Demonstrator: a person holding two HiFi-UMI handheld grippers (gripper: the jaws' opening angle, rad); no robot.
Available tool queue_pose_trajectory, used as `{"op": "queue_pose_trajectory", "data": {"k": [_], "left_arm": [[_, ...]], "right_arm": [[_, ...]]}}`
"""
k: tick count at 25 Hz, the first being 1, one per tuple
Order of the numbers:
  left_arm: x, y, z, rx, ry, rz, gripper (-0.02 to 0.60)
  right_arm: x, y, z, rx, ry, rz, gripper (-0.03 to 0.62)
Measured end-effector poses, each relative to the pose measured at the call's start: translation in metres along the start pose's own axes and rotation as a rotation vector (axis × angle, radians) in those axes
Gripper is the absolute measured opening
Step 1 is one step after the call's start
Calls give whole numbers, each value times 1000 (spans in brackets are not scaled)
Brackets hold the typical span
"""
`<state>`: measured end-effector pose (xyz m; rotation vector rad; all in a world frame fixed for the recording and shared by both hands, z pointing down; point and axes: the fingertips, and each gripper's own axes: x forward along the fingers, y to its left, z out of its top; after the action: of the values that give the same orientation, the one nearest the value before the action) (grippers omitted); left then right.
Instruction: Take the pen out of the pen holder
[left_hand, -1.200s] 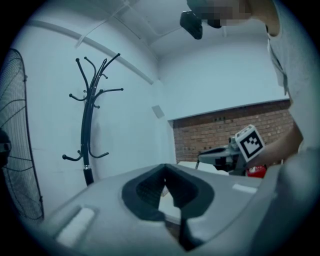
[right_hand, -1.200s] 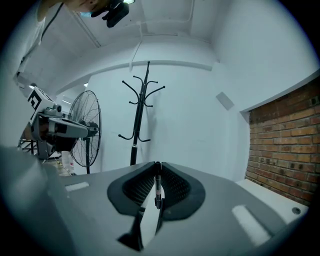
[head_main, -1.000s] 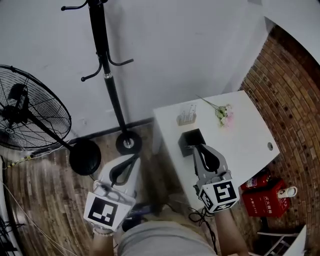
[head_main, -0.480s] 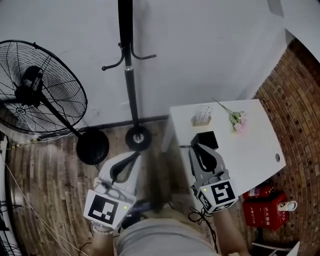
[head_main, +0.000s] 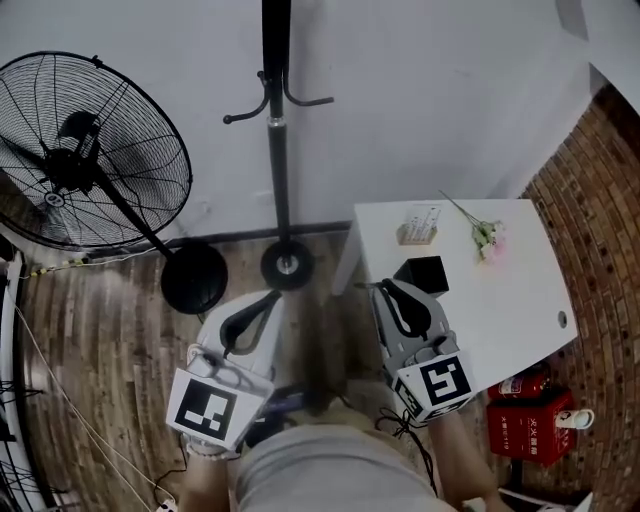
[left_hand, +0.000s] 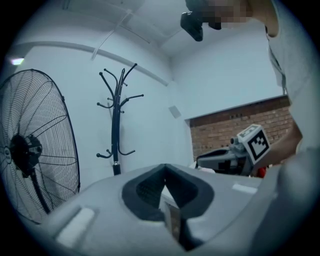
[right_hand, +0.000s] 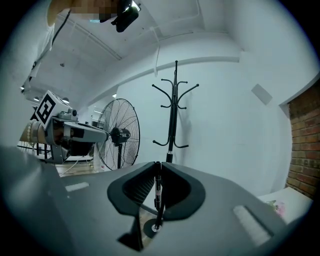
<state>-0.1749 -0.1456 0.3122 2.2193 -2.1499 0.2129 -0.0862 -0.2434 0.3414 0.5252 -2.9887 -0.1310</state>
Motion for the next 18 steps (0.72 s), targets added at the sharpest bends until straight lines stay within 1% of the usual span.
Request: {"op": "queue_pose_trajectory", "data": {"k": [18], "left_arm": [[8,-9,1,6,-4,-25,-11]], "right_arm": [[-9,-5,2,-9,-3,-9,40]]}}
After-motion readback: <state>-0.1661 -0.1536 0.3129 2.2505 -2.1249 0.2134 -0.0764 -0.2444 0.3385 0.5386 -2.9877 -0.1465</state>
